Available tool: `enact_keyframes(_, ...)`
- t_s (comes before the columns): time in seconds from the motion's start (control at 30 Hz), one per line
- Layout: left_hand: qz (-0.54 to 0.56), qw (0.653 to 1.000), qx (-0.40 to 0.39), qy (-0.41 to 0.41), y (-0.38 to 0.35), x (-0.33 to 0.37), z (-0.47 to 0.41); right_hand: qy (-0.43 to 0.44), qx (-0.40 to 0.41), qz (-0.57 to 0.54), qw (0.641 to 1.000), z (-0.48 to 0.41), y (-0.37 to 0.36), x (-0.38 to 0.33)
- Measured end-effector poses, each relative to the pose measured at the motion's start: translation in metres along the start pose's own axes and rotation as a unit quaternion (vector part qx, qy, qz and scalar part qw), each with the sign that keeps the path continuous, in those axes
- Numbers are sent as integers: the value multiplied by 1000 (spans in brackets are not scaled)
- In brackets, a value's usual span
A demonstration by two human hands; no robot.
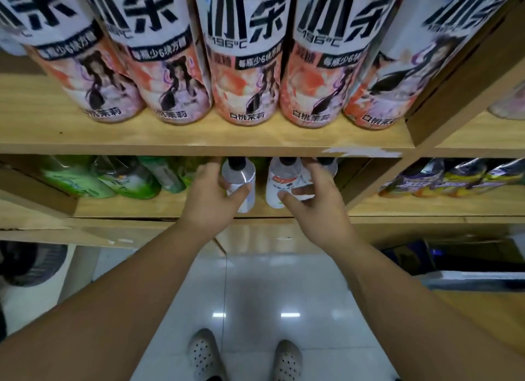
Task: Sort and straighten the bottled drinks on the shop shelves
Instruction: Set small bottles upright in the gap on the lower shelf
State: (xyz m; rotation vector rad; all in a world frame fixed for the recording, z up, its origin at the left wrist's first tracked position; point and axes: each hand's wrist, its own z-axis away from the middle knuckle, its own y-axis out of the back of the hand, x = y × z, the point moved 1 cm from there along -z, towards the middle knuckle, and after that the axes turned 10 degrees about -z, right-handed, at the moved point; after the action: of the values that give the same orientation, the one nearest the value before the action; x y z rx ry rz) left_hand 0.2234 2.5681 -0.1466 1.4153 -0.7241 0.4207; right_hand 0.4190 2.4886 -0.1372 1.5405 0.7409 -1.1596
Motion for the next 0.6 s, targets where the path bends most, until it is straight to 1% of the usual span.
enact_keyframes(0.17, 13, 997, -74, -28, -2, -3, -20, -44, -23, 32, 998, -28, -14, 7)
enact_keyframes(0.27, -19, 997, -59, -46, 2, -5, -24, -42, -6, 97, 994, -37, -12, 9)
enact_keyframes(0.33, -35, 997, -46, -55, 6, -4, -24, -20, 6, 145, 989, -39, -9, 4)
enact_keyframes(0.43, -42, 996, -52, -57, 8, -4, -24, 1, -15, 204, 979, -39, -9, -3)
enact_keyframes(0.53, -51, 994, -63, -74, 12, -4, -20, 23, -33, 199, 979, -32, -10, -8)
enact_keyframes(0.6, -75, 992, -58, -84, 16, -6, -13, 32, -32, 188, 981, -21, -9, -12)
